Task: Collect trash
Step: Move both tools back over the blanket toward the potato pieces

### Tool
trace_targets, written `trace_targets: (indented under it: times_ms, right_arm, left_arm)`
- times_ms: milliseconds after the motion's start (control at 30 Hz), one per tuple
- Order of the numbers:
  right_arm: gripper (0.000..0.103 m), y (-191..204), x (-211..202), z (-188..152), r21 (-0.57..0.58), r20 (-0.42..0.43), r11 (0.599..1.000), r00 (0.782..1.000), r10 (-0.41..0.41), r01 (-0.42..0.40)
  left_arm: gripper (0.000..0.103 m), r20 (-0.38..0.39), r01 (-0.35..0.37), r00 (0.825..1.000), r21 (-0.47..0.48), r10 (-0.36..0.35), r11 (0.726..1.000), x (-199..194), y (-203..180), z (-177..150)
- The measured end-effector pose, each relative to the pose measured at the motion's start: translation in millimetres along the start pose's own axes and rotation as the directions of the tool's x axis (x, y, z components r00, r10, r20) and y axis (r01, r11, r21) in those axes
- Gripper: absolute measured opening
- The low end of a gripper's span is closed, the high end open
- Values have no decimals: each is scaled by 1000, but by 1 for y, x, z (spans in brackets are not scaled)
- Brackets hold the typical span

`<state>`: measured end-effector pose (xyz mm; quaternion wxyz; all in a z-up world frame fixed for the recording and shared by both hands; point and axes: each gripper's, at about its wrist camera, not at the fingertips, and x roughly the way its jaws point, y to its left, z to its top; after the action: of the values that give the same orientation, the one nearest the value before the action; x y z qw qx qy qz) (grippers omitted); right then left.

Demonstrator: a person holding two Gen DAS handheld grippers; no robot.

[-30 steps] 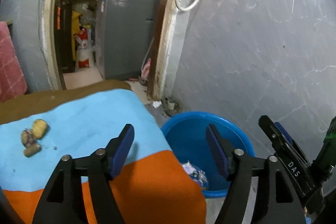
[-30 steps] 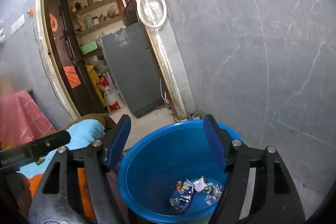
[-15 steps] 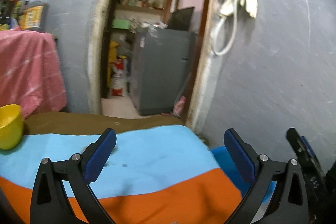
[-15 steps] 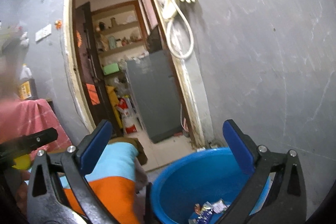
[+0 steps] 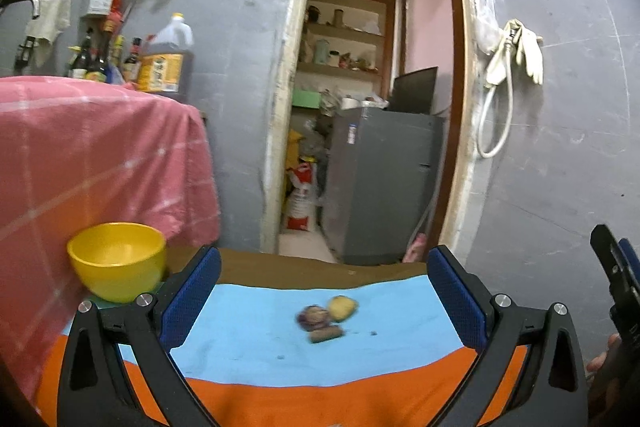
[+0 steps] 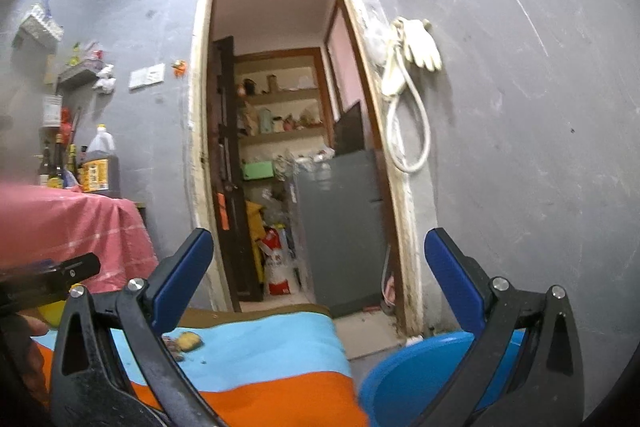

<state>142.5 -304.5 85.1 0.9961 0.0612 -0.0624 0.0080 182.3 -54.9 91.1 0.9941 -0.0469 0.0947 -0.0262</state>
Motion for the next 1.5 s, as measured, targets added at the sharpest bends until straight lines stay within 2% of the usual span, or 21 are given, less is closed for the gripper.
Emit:
trace_targets:
  times_ms: [333,700,900,1000,1067,1133,1233,1333,1367,1400,1467,1500]
  right_arm:
    - [103,50,-3,-9,-91,17,991,995,96,-94]
    - [103,87,15,-28,-197,-79,966,985,156,-169]
    - [103,96,36,-36,-214,-175,958,973,153,-189]
    - [103,97,52,-42,-227,-243,954,960,139,-196]
    - [103,96,60,-45,-221,-277,956,952,128,-193]
    - [103,92,71,-47,-197,-328,959,936,131,-203]
    - [103,84,96,-53,-134,-440,966,886,143,-223]
    - [103,79,126,-66,-77,-580,973,803,135,-219]
    - [103,77,132,-70,-64,-610,974,781,135,-218]
    - [103,74,144,-76,-27,-658,973,737,155,-230]
    - [103,69,155,-83,27,-704,971,685,187,-237]
    - [103,66,160,-87,50,-723,971,662,196,-233]
  left_arm:
    - [101,46,-80,996,56,78,995,-19,40,-10]
    - [101,19,-118,993,63,117,991,-8,70,-21]
    - [101,-24,-103,994,62,104,993,9,76,-24]
    - [101,-77,-65,995,59,70,996,23,77,-25]
    - [101,-142,-26,989,69,35,997,38,77,-27]
    - [101,-211,7,977,78,10,997,54,75,-28]
    - [101,-326,50,945,68,-25,996,80,72,-31]
    - [101,-426,73,904,75,-34,995,103,65,-36]
    - [101,-450,87,892,74,-45,993,109,62,-38]
    - [101,-470,98,881,75,-52,992,115,59,-40]
    - [100,-507,110,860,78,-55,991,126,55,-42]
    - [100,-532,119,844,77,-60,990,134,53,-43]
